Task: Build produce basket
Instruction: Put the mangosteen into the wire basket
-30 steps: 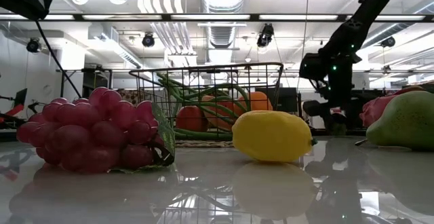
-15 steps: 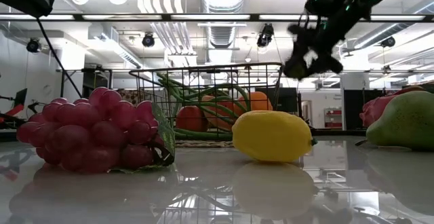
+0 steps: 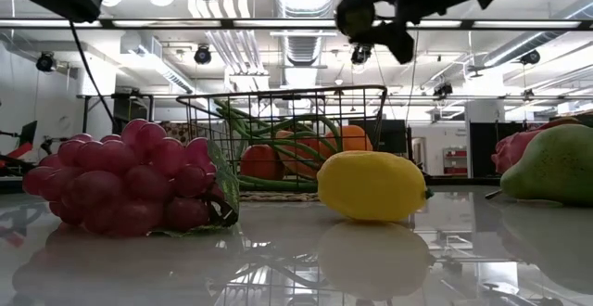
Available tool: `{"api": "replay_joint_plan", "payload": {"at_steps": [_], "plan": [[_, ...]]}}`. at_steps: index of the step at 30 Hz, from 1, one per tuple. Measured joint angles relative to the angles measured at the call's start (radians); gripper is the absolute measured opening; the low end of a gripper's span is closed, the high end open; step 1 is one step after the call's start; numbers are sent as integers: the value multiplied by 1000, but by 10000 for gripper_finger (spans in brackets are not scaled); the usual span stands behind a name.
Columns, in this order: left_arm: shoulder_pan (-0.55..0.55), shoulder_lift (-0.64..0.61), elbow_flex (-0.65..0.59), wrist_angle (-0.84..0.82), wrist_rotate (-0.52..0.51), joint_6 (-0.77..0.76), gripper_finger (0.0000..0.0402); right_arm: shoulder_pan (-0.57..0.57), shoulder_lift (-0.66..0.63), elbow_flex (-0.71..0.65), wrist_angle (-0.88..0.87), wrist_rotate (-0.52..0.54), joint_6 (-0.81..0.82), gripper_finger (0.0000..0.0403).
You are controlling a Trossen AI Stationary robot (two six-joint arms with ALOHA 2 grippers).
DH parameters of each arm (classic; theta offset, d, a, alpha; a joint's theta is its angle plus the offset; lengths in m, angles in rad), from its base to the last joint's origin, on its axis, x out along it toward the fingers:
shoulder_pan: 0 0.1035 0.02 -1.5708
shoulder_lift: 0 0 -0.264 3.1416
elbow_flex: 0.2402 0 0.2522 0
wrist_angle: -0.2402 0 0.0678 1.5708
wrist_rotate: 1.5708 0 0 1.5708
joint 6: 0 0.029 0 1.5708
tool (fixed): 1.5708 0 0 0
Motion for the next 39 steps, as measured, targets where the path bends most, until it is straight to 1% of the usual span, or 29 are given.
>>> {"api": "replay_joint_plan", "payload": {"at_steps": [4, 10, 16, 19, 22, 24, 31, 36, 39], "plan": [[14, 49, 36, 1, 0, 33, 318, 58, 76, 0, 136, -51, 25, 241], [52, 119, 83, 6, -3, 56, 318, 82, 188, 0, 309, -151, 89, 243], [91, 178, 111, 0, -3, 80, 318, 82, 265, -1, 394, -205, 133, 242], [108, 192, 112, 0, 5, 78, 318, 81, 283, -1, 401, -207, 139, 243], [117, 196, 110, -2, 35, 73, 315, 81, 290, -1, 402, -218, 139, 242], [117, 197, 110, -2, 42, 71, 305, 81, 291, -1, 403, -223, 139, 241], [118, 197, 109, 0, 42, 65, 251, 81, 290, 2, 401, -227, 138, 245], [120, 197, 108, -2, 41, 52, 242, 81, 290, 2, 400, -223, 117, 248], [121, 197, 107, 0, 38, 43, 241, 81, 290, 2, 402, -198, 102, 267]]}}
